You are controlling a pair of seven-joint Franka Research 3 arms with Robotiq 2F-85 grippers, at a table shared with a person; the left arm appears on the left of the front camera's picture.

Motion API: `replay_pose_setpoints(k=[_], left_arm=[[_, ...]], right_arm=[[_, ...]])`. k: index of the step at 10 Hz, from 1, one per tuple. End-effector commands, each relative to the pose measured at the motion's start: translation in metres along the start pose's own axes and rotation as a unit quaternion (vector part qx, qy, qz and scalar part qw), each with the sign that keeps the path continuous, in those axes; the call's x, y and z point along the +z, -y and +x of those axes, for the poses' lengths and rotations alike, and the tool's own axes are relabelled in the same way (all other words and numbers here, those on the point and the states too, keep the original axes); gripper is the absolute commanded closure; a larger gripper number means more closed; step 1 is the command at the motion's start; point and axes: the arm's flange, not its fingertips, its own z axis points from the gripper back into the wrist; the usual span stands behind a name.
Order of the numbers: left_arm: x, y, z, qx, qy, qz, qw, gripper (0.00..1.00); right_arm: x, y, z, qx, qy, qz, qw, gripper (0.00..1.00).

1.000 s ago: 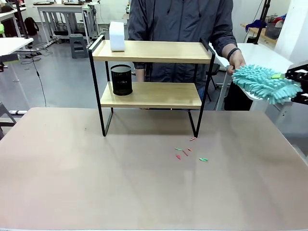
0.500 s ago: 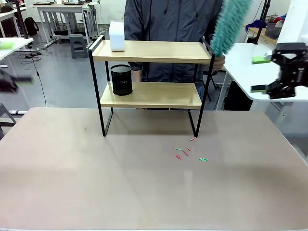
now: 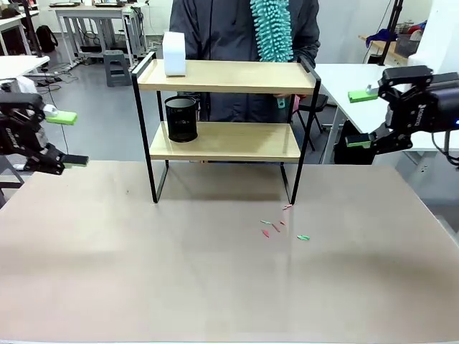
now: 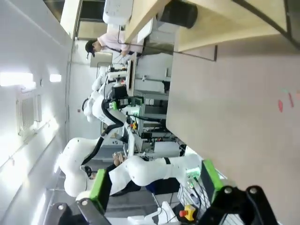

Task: Clean the shelf.
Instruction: Hand the Duster back to the human.

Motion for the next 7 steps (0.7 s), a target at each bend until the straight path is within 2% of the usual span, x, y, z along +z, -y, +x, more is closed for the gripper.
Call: replay_pose_setpoints(k=[1,7], left_arm=[[0.0087,0.0107,-0.0025,-0.006,0.009,-0.01,1.0,0.0],[0.0087,0.0107,-0.0025,-0.006,0.009,-0.01,1.0,0.0]], right_arm=[[0.0068,-0.0007,-0.0044,0.005,0.02,-0.003,1.0,0.0],[0.0068,-0.0007,-0.0044,0.005,0.02,-0.003,1.0,0.0]])
